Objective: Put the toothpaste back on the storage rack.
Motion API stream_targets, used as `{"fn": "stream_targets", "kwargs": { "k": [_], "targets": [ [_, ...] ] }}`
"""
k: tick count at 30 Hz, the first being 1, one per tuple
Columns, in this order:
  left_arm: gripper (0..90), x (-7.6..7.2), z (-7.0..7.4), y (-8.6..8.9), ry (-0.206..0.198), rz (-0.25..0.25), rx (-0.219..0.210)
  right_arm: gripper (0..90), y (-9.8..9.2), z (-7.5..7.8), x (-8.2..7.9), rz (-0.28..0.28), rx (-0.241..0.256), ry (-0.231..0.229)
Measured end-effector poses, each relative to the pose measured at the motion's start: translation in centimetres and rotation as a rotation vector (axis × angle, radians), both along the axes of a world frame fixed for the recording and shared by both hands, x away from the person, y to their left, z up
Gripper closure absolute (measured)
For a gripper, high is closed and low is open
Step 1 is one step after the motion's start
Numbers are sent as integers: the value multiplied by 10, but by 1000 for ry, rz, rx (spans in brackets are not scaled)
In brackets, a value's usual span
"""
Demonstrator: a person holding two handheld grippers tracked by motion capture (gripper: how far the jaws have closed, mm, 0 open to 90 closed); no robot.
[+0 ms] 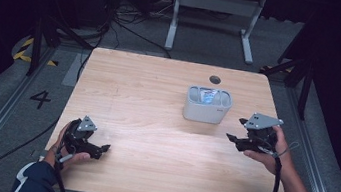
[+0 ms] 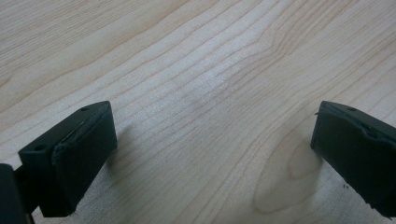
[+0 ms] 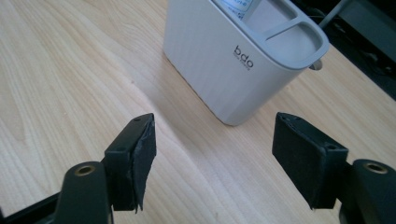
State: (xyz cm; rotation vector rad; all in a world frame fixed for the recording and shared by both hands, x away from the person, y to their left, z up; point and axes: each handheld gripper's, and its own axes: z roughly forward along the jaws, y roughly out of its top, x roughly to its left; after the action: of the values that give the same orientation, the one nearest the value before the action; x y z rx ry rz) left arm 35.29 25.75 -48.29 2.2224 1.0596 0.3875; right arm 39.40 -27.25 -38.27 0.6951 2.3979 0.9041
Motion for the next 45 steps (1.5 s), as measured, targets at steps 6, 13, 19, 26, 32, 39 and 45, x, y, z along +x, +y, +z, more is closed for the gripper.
{"fn": "stream_targets", "kwargs": {
  "k": [6, 13, 19, 26, 32, 39, 45],
  "targets": [
    [5, 2, 0, 1, -20, -13, 12, 299, -3, -10, -8, 1, -19, -2],
    [5, 2, 0, 1, -20, -11, 14, 294, -11, -25, -16, -12, 1, 12],
    [5, 1, 0, 0, -8, -4, 7, 290, -23, -38, -25, -21, 21, 27],
    [6, 1, 0, 0, -9, -2, 4, 293, -39, -55, -36, -28, 50, 23],
    [5, 2, 0, 0, -17, -7, 10, 287, -53, -72, -48, -52, 67, 50],
    [5, 2, 0, 0, -21, -10, 14, 277, -75, -89, -68, -106, 94, 109],
    [5, 2, 0, 0, -25, -12, 15, 247, -94, -99, -80, -166, 144, 140]
  ]
}}
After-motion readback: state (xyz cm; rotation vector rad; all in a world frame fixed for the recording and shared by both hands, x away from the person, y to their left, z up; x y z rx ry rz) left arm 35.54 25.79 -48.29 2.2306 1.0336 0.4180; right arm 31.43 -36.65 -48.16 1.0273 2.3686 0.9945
